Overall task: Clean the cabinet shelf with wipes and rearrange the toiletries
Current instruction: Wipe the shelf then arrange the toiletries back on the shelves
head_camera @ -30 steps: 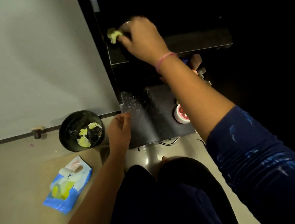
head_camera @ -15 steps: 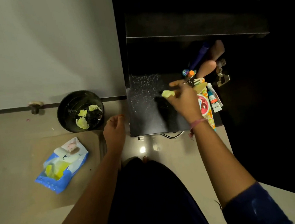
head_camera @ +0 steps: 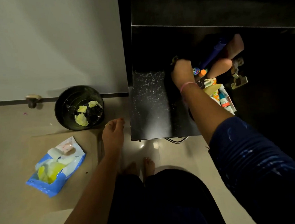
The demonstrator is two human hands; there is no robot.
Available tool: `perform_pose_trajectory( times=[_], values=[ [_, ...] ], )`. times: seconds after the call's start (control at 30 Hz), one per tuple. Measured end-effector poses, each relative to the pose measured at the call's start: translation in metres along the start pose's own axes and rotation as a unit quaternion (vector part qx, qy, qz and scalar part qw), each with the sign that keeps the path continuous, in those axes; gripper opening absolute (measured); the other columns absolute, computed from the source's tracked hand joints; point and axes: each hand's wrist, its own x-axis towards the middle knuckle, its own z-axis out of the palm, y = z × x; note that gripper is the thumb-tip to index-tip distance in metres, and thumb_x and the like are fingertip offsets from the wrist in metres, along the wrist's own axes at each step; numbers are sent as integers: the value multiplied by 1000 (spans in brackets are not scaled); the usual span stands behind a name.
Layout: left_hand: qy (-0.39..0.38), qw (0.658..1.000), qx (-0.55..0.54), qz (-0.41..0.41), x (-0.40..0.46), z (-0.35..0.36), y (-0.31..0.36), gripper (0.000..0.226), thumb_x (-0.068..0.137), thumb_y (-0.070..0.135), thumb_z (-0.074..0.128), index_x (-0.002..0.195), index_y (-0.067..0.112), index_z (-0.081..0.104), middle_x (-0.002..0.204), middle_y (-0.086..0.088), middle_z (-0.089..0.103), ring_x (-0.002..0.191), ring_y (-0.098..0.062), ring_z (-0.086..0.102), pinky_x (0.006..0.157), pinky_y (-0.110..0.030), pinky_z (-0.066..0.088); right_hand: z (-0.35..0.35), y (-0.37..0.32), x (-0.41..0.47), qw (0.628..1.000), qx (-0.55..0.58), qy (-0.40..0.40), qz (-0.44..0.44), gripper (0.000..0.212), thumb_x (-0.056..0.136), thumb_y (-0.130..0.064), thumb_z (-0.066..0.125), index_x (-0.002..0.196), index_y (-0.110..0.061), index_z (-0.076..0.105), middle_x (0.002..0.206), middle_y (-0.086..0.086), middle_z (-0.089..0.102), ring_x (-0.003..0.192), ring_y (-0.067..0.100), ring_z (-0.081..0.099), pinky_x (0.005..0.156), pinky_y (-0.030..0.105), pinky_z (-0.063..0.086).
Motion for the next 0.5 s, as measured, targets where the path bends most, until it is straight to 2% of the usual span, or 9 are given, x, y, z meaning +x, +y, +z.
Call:
perform_pose_trajectory(
  times=[0.2, 0.3, 0.43, 0.5],
  values=[
    [2, 1000, -15, -25, 5, 4, -3, 23, 91, 22, 53, 105, 9, 65, 101, -8, 69, 90, -18, 62, 81, -35, 49, 17, 6, 12, 999, -36, -12, 24, 32, 93, 6, 34, 116, 10, 57, 116, 29, 60, 111, 41, 56, 97, 42, 41],
    [10, 999, -22, -35, 9, 5, -8, 22, 91, 21, 53, 105, 9, 66, 100, -5, 70, 88, -16, 63, 78, -33, 51, 22, -2, 16, 999, -32, -19, -16, 34, 96, 2, 34, 123, 6, 54, 123, 27, 57, 114, 39, 54, 98, 38, 39],
    [12, 999, -23, -37, 14, 6, -15, 22, 90, 21, 55, 101, 7, 68, 94, -5, 70, 80, -12, 61, 64, -22, 47, 28, -12, 24, 996, -46, -40, -72, 36, 97, -4, 35, 129, -1, 52, 131, 20, 54, 119, 34, 52, 98, 35, 37],
    [12, 999, -21, -36, 15, 6, -17, 22, 90, 21, 54, 100, 8, 69, 96, -6, 70, 80, -11, 61, 63, -21, 46, 28, -12, 27, 994, -52, -50, -87, 37, 97, -5, 36, 130, -4, 52, 133, 18, 53, 120, 32, 51, 99, 34, 36]
  ],
)
